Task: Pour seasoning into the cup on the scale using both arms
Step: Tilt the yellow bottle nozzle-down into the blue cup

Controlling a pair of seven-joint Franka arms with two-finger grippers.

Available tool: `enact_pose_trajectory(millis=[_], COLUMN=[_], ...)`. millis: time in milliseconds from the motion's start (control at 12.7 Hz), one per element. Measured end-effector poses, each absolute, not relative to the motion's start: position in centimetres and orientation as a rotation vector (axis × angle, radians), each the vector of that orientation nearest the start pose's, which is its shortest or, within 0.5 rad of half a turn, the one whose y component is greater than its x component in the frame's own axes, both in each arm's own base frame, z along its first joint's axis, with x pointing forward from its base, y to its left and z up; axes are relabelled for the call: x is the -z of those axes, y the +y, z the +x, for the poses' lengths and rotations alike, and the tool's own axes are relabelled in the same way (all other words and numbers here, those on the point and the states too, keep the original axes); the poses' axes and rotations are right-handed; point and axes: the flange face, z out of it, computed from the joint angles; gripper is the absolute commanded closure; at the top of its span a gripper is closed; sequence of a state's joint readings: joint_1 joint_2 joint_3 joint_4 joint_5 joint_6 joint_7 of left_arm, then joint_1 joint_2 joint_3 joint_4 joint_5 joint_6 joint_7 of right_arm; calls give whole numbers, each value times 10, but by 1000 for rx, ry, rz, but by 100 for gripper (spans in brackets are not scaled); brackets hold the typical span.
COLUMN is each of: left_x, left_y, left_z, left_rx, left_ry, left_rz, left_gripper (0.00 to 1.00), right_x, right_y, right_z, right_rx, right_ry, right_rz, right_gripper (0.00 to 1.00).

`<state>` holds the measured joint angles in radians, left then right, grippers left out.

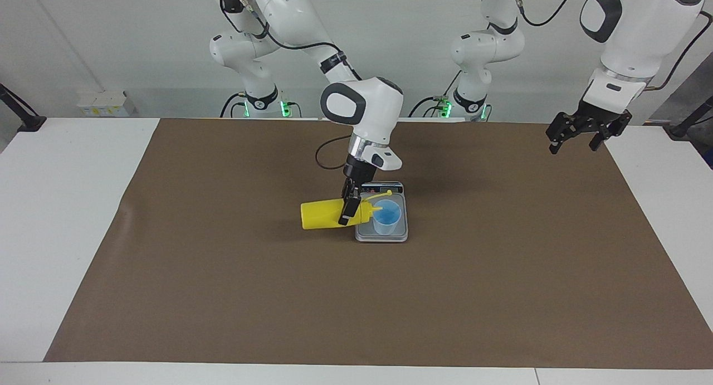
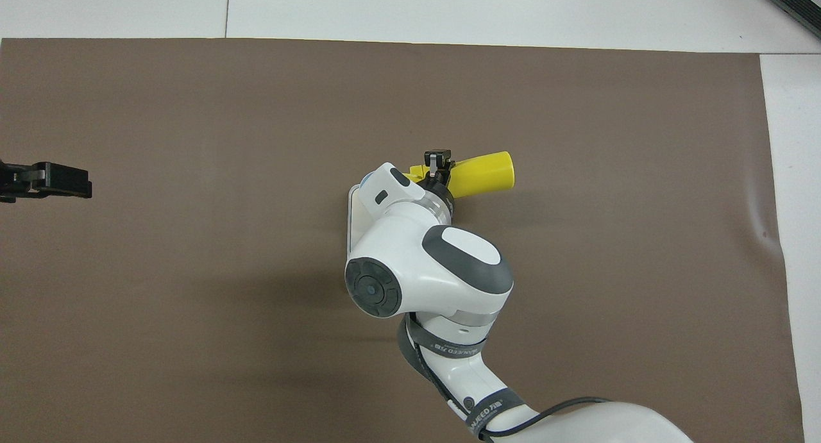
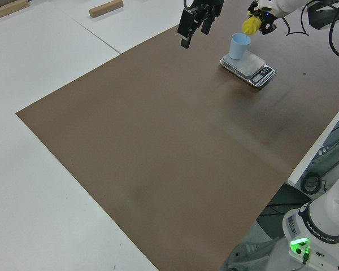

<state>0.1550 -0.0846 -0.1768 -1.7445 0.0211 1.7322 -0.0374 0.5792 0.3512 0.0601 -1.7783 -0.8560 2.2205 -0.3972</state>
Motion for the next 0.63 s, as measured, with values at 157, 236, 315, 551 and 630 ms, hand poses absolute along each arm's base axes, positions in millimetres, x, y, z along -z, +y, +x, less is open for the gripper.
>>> enact_pose_trajectory(millis=[157, 236, 315, 551, 630], left_x=[-602, -602, -602, -602, -602], left_y=[-14, -14, -14, -14, -14], left_z=[541, 541, 541, 541, 541], left_rx=[112, 112, 112, 112, 112], left_ry=[-20, -20, -20, -20, -20], left_rz=[-3106, -3106, -3106, -3106, -3106], left_gripper=[0, 0, 0, 0, 0], right_x=[-378, -377, -376, -374, -372], right_y=[371, 373, 375, 378, 377], right_z=[544, 542, 539, 537, 537], right_rx=[-207, -195, -182, -168, -160], right_ry=[1716, 1716, 1715, 1716, 1714], right_rz=[1757, 1736, 1718, 1684, 1679], right_gripper=[99, 99, 99, 99, 99])
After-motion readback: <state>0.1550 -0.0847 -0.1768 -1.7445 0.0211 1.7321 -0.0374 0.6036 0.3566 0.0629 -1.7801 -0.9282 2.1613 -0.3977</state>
